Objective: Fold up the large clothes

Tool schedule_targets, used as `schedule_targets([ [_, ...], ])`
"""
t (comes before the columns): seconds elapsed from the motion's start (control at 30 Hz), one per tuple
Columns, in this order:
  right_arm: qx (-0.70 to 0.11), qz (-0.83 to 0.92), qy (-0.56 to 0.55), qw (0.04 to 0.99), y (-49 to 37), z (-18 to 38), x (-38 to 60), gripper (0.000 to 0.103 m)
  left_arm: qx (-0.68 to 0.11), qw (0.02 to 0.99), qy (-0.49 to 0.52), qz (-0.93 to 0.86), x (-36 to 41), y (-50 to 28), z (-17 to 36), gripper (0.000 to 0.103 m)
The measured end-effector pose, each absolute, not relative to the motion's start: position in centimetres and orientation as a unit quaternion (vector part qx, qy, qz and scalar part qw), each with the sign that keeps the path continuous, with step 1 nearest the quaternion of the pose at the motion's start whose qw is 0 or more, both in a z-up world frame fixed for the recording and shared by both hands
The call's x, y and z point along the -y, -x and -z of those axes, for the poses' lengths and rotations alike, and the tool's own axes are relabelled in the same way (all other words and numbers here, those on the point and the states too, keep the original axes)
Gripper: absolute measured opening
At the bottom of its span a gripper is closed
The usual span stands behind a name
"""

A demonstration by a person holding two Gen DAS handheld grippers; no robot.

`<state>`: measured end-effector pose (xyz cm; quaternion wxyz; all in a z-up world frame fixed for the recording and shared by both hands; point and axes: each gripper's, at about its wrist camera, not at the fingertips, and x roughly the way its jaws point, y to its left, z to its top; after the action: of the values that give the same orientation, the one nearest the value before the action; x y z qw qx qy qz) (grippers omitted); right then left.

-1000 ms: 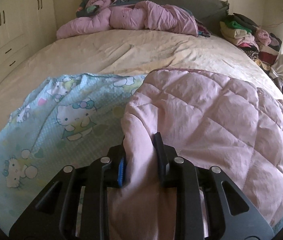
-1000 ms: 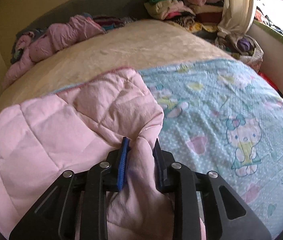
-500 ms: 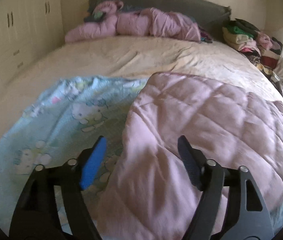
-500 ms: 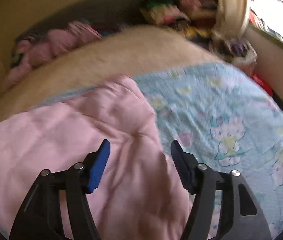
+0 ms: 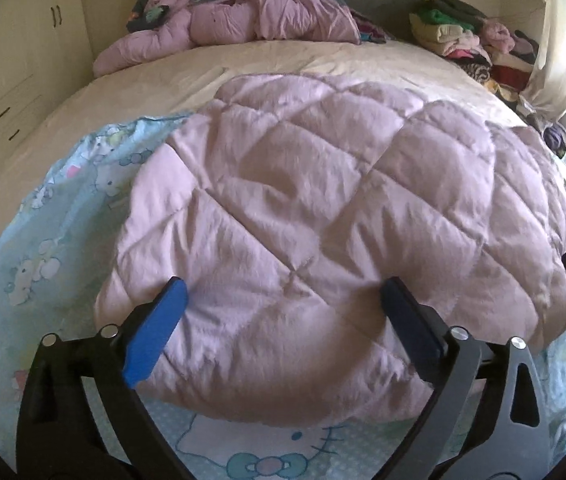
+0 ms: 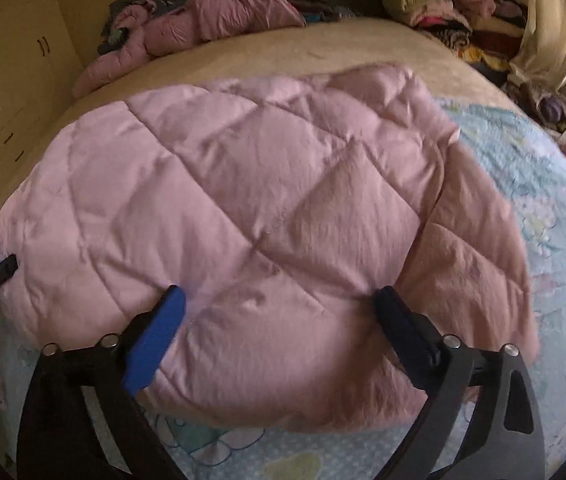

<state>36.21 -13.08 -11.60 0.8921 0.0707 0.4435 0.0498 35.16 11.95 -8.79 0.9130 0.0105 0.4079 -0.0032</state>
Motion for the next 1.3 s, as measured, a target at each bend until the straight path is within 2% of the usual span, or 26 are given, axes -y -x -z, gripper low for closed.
schedule_targets([
  [0.4, -0.382, -0.084, -0.158, 0.907, -28.4, 6.9, 17.7, 0.098, -0.380, 0.925, 0.031, 0.004, -12.9, -30.3, 4.6, 0.094],
  [0.93, -0.419, -0.040, -0.254, 0.871, -25.0, 11.9, 21.9, 0.098, -0.410, 0.909, 0.068, -0.030, -16.5, -27.3, 7.5, 0.094],
  [1.1, -0.425, -0.038, -0.275, 0.861, -25.8, 12.9, 22.1, 0.098, -0.434, 0.890, 0.138, -0.003, -17.3, -27.5, 9.3, 0.094],
  [1.3, -0.431, -0.043, -0.357, 0.827, -28.1, 15.0, 23.5, 0.098, -0.446, 0.865, 0.228, 0.040, -17.6, -28.7, 10.7, 0.094],
])
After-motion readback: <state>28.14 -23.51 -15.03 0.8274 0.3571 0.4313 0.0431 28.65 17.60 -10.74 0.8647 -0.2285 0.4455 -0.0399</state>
